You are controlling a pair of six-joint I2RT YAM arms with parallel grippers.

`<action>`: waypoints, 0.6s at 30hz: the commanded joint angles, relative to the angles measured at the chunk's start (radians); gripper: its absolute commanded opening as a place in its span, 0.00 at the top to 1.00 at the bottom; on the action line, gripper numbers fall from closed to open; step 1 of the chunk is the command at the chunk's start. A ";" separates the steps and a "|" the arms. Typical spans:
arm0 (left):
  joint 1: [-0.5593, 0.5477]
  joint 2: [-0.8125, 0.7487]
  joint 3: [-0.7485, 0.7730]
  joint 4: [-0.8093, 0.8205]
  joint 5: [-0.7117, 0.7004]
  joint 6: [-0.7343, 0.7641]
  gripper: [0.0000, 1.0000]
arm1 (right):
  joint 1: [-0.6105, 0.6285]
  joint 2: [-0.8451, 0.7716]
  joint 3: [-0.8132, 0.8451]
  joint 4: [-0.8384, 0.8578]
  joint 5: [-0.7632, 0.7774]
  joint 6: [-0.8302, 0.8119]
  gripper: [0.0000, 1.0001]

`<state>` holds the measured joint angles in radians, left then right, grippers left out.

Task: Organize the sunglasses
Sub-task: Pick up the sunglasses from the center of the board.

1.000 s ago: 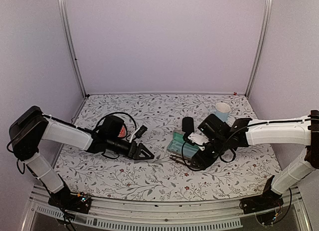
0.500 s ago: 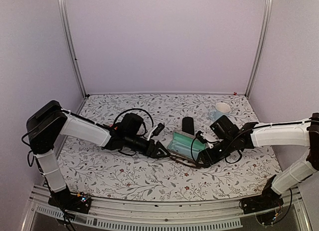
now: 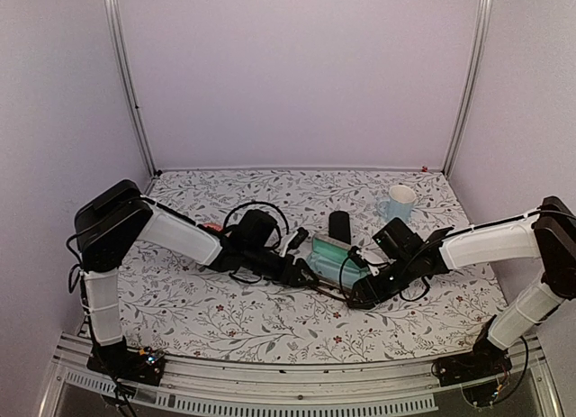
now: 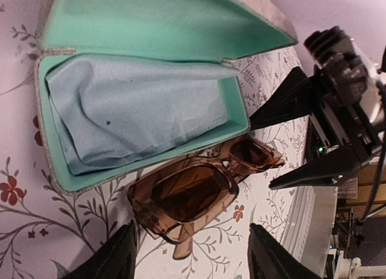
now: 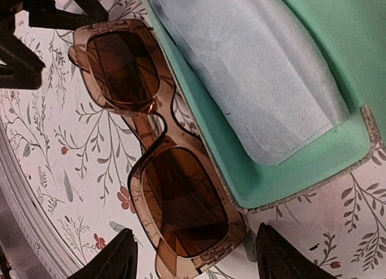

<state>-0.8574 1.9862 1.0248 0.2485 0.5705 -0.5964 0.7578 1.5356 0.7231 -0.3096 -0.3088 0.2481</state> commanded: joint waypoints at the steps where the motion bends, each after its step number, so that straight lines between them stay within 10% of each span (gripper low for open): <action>1: -0.023 0.051 0.031 -0.003 -0.006 -0.012 0.38 | -0.005 0.013 -0.022 0.046 -0.023 0.006 0.32; 18: -0.040 0.048 -0.005 0.005 -0.016 -0.009 0.67 | -0.006 0.024 -0.069 0.101 -0.024 0.035 0.46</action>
<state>-0.8852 2.0388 1.0424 0.2497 0.5594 -0.6144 0.7578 1.5402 0.6834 -0.2161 -0.3248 0.2596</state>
